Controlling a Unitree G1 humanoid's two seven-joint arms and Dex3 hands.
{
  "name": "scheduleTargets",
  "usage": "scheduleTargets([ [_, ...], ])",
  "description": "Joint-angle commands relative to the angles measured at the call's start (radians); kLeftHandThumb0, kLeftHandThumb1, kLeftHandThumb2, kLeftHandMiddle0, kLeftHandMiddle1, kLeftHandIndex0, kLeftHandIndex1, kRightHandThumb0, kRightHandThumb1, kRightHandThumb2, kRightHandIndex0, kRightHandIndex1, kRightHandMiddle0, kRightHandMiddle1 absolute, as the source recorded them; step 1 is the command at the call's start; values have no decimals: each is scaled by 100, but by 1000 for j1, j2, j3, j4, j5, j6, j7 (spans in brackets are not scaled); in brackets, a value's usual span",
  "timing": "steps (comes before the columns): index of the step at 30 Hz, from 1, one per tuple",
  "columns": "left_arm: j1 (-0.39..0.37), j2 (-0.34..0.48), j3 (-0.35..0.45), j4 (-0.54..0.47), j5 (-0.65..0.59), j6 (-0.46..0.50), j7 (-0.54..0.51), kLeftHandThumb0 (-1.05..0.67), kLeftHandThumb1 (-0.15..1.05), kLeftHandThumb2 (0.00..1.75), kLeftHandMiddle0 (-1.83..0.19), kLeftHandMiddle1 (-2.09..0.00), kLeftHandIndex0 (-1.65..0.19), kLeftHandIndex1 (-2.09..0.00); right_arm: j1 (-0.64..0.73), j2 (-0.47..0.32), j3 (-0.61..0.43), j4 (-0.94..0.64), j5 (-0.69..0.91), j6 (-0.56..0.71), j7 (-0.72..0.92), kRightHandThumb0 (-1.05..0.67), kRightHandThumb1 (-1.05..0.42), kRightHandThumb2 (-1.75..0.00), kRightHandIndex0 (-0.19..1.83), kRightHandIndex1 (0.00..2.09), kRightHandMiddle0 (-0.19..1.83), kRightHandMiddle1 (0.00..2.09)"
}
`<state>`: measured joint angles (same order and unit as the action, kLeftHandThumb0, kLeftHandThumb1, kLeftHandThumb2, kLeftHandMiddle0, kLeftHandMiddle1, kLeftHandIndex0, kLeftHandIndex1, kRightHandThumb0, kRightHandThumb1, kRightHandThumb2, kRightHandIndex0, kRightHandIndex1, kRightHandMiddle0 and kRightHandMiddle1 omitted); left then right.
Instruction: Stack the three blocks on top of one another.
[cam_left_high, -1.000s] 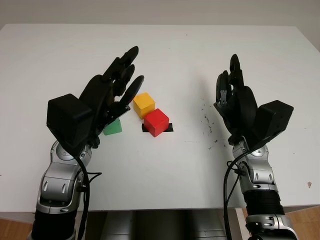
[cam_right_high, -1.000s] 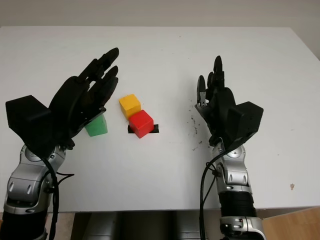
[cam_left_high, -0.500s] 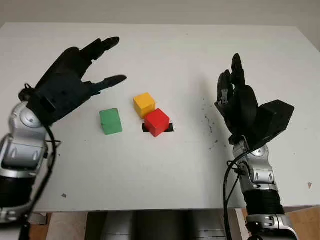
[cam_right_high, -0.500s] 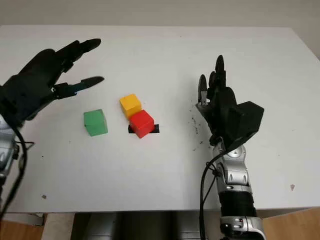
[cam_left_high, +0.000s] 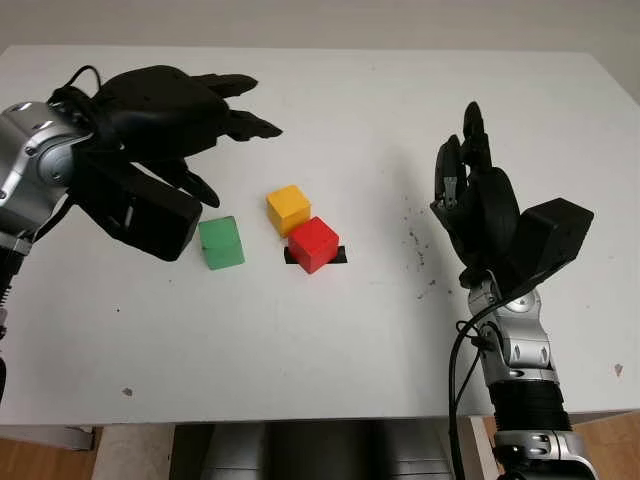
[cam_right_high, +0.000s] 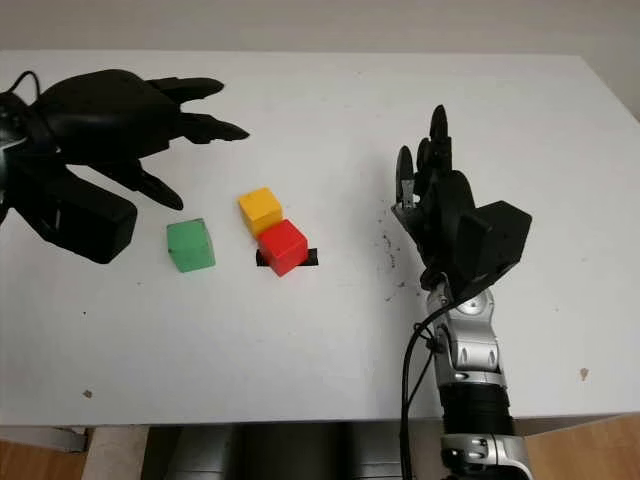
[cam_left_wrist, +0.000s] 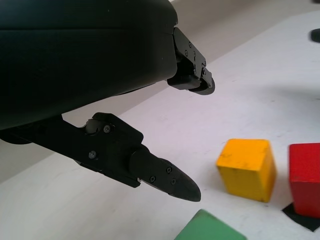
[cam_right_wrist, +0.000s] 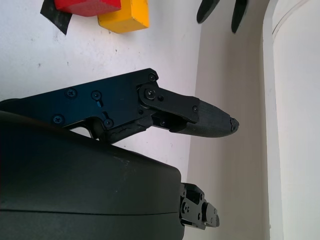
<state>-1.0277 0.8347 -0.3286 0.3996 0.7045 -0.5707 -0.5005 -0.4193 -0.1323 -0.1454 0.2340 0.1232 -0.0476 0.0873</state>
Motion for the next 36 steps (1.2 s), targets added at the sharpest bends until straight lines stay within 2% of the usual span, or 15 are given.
scheduleTargets([
  [1,-49,-14,-18,28,27,-33,34,-42,85,5,4,-4,-32,-8,13,1,-1,-22,-1,2,-4,-56,-105,-66,-18,5,-19,5],
  [7,-105,-57,-58,116,103,-119,127,-44,87,6,8,-4,-30,-6,19,1,5,-30,-13,7,-17,-60,-105,-65,-17,6,-17,5],
  [13,-166,-103,-98,224,134,-192,179,-46,85,5,5,-6,-35,-9,18,2,3,-32,-8,6,-17,-60,-105,-64,-17,6,-18,5],
  [19,-213,-124,-152,311,214,-242,277,-48,84,5,3,-7,-38,-10,20,-3,1,-42,-9,20,-17,-59,-105,-65,-17,5,-18,5],
  [26,-245,-133,-201,351,277,-256,333,-49,83,5,0,-7,-41,-11,22,-6,2,-59,-11,36,-24,-60,-105,-65,-16,6,-16,6],
  [32,-236,-143,-228,377,300,-236,364,-51,82,5,-3,-7,-42,-10,23,-2,2,-67,-13,39,-28,-60,-105,-65,-16,6,-16,6],
  [36,-237,-152,-252,426,326,-244,423,-53,80,5,-4,-6,-44,-10,25,-6,1,-67,-15,40,-27,-62,-105,-64,-16,6,-15,6],
])
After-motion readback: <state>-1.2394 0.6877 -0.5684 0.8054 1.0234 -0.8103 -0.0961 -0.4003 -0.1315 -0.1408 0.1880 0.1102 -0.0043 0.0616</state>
